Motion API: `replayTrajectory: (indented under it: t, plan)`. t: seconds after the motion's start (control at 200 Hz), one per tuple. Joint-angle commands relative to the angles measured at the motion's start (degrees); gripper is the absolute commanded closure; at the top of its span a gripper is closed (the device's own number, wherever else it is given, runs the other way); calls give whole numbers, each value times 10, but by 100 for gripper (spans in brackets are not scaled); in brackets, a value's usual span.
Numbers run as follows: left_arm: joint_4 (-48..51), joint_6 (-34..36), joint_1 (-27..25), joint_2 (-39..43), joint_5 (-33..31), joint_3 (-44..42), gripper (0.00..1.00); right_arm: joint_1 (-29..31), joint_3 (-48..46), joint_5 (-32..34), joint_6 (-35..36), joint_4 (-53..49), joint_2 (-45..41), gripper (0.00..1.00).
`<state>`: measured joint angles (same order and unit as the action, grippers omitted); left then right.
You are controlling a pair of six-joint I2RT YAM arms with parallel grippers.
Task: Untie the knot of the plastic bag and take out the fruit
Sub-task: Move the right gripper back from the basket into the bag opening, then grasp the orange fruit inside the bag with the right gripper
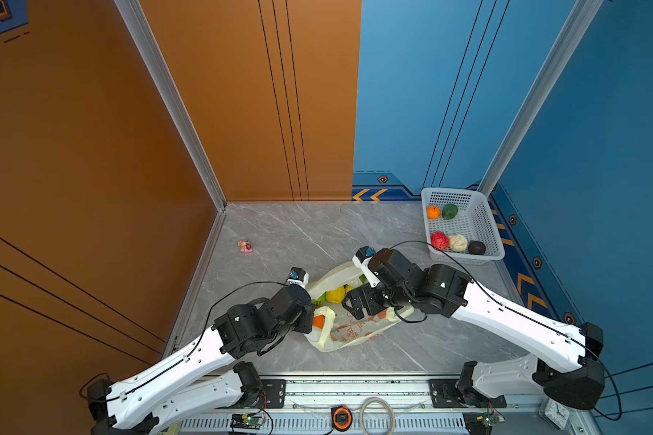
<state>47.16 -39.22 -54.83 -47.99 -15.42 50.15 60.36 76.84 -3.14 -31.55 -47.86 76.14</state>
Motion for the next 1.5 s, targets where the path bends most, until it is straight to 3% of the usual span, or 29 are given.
replayTrajectory:
  t: [0.0,0.29,0.786,1.182,1.497]
  plan:
    - [18,-10,-6,2,4,-1,100,22,-62,23,-22,58,-13,3]
    - [19,-18,-7,4,10,-5,100,54,-162,46,-21,138,37,6]
    - [81,-32,-3,17,13,4,100,183,-225,-18,-100,263,146,6]
    - [109,-20,0,29,31,0,100,86,-190,-27,-185,329,172,3]
    - [107,-16,1,24,37,7,100,63,-189,-37,-273,452,206,8]
